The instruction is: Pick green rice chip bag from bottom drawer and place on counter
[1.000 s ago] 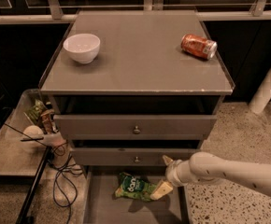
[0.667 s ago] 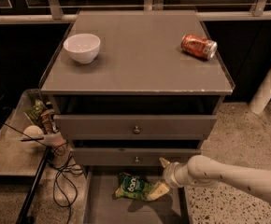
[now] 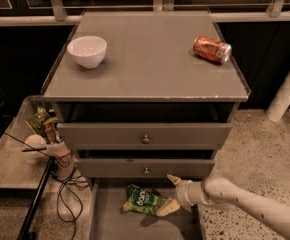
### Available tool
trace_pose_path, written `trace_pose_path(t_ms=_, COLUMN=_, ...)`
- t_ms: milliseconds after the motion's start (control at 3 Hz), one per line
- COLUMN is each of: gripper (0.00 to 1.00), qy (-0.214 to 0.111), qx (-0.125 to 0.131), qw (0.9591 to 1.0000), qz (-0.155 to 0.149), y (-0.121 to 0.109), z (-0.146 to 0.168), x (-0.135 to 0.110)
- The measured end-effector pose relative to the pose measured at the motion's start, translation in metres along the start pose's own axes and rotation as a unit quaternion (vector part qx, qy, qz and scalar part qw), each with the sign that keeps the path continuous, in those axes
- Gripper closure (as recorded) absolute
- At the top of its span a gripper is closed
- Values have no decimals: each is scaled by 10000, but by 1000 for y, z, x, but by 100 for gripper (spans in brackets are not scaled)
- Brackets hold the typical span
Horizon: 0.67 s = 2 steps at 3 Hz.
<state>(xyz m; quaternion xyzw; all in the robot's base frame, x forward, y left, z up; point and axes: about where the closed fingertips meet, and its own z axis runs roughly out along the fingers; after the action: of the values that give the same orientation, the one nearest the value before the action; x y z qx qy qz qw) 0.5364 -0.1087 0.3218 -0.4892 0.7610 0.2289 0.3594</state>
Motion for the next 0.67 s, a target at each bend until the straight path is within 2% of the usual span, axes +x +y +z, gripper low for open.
trace_pose_path(t_ms=333, gripper=0, qy=-132, qx=-113, qw=9996, qz=-204, y=6, z=5, x=17)
trace_pose_path(t_ms=667, gripper=0, qy=-46, qx=-195, qw=9989, qz=-432, y=19, z=9, x=37)
